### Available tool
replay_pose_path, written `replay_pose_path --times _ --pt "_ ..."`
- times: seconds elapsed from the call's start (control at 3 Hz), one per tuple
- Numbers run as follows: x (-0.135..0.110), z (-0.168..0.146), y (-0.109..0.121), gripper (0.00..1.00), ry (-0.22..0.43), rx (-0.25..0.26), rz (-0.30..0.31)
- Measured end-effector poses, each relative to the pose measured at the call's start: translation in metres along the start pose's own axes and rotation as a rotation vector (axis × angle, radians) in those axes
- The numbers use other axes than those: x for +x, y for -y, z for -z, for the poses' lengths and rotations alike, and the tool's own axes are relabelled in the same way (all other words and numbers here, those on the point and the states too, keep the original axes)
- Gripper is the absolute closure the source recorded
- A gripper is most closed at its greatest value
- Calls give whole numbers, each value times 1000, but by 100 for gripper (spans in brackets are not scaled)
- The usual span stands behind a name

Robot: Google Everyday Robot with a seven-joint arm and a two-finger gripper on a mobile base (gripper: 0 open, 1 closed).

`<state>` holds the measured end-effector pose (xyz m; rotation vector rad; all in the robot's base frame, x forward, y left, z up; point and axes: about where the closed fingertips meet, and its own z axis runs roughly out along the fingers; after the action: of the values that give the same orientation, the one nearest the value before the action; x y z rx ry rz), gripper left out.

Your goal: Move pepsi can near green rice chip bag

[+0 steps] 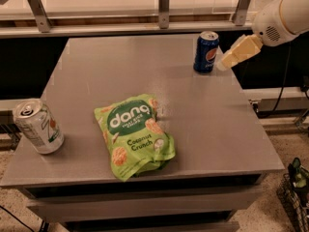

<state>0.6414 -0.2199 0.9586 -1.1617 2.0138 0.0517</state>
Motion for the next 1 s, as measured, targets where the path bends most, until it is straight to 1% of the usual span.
replay_pose_path --times 0.33,1.0 --pt "-5 -19 8 0 42 -15 -16" --pt "-14 -57 14 0 106 -51 0"
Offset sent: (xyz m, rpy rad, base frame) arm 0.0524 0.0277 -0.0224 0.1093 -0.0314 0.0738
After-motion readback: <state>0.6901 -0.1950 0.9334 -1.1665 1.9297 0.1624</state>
